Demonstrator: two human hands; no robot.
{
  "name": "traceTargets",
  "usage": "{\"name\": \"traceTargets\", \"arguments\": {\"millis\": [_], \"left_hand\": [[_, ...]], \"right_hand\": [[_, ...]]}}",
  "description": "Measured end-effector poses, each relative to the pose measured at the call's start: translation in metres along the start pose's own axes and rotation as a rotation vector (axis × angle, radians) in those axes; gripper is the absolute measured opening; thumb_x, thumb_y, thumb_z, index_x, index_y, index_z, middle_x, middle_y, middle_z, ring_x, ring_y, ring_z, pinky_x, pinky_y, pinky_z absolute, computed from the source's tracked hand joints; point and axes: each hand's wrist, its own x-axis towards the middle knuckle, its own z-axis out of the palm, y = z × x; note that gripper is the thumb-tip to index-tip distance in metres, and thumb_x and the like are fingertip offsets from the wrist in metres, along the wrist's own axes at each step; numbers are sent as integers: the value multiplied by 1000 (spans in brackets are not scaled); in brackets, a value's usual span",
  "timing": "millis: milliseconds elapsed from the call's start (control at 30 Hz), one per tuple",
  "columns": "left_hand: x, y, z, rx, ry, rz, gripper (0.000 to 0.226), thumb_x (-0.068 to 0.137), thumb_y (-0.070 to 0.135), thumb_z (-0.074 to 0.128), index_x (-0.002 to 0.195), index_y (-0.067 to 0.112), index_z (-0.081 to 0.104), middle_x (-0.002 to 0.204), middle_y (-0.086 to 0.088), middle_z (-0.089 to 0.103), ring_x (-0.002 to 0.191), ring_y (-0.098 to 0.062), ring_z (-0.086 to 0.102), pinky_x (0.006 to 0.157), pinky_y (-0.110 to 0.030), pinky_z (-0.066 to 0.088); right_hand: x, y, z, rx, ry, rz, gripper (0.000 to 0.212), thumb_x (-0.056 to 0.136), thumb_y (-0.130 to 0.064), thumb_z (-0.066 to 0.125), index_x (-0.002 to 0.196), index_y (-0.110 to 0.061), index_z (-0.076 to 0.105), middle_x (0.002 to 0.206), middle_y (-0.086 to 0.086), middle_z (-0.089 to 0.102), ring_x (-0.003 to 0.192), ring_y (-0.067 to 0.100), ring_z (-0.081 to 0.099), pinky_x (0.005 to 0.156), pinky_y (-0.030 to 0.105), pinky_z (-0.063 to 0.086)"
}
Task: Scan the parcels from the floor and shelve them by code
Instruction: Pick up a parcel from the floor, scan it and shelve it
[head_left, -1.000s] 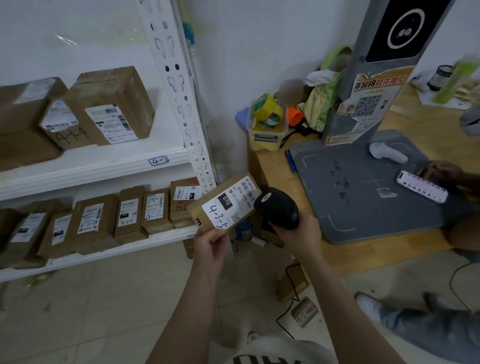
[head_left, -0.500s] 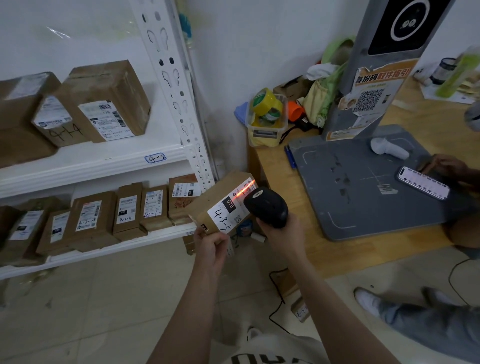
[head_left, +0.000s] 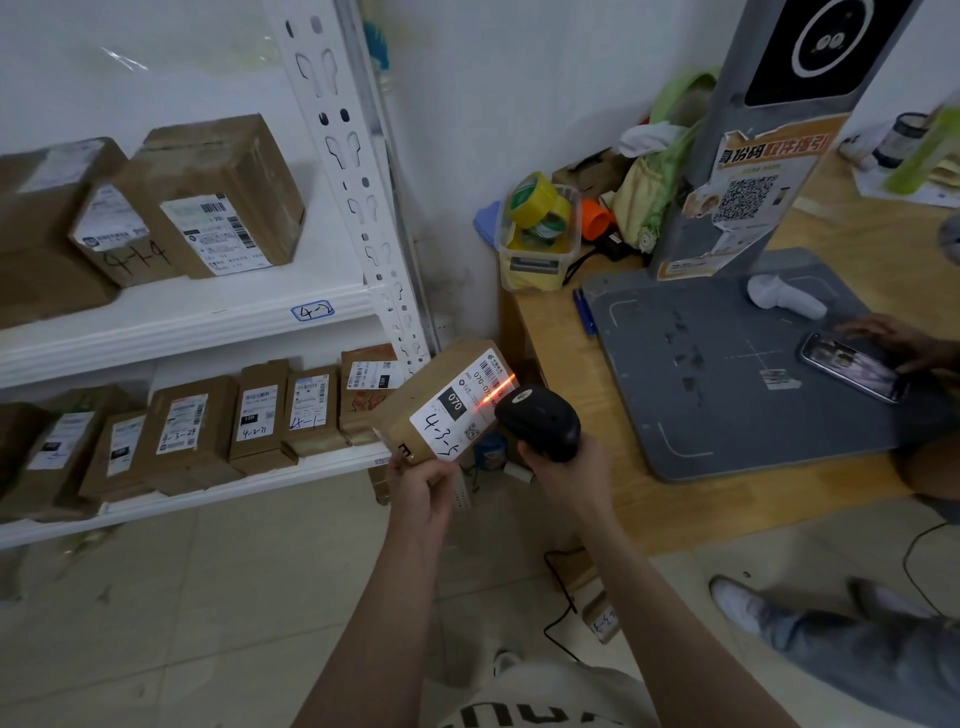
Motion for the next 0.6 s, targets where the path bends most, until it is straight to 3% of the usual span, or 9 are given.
{"name": "traceTargets", "arguments": {"millis": [100,200,300,400,500,600], "left_hand": [[-2,-1,3,-16,3,6,71,79,-28,46,143,0,43,135,-24,59,116,-33,63,74,-29,61],[-6,-2,4,-41,-18,-13,62,83,-22,52,141,1,48,131,-19,64,120,-30,62,78,-28,60],[-9,-2,4,-105,-23,-42,54,88,-17,53,137,4,54,125,-14,69,122,-29,62,81,-30,61],[-12,0,4,-144,-20,-49,53,90,-16,51,139,3,53,127,-16,67,122,-29,62,75,-29,61],[-14,0,3,-133,-6,-44,51,91,-16,50,138,1,53,128,-17,66,121,-29,62,72,-28,61],[-14,0,2,-122,-8,-35,51,90,-16,51,138,0,53,129,-17,66,119,-28,64,77,-28,61]], "right_hand": [[-1,-2,-1,105,-14,-11,11,82,-22,78,80,-21,67,69,-6,66,66,6,64,57,25,50],[0,1,-4,212,-18,-26,8,86,-19,75,87,-20,67,73,-5,67,67,6,64,58,22,48],[11,15,-11,241,123,63,7,88,-15,71,93,-14,65,77,-3,65,73,13,63,59,22,44],[31,42,-21,102,211,204,14,87,-8,66,100,-9,62,83,5,64,83,26,64,65,31,48],[44,70,-28,-55,158,293,28,85,-5,61,112,-5,59,99,14,65,92,33,64,73,39,53],[50,88,-35,-215,75,337,28,87,-4,55,114,-2,57,105,18,64,94,34,62,78,43,54]]}}
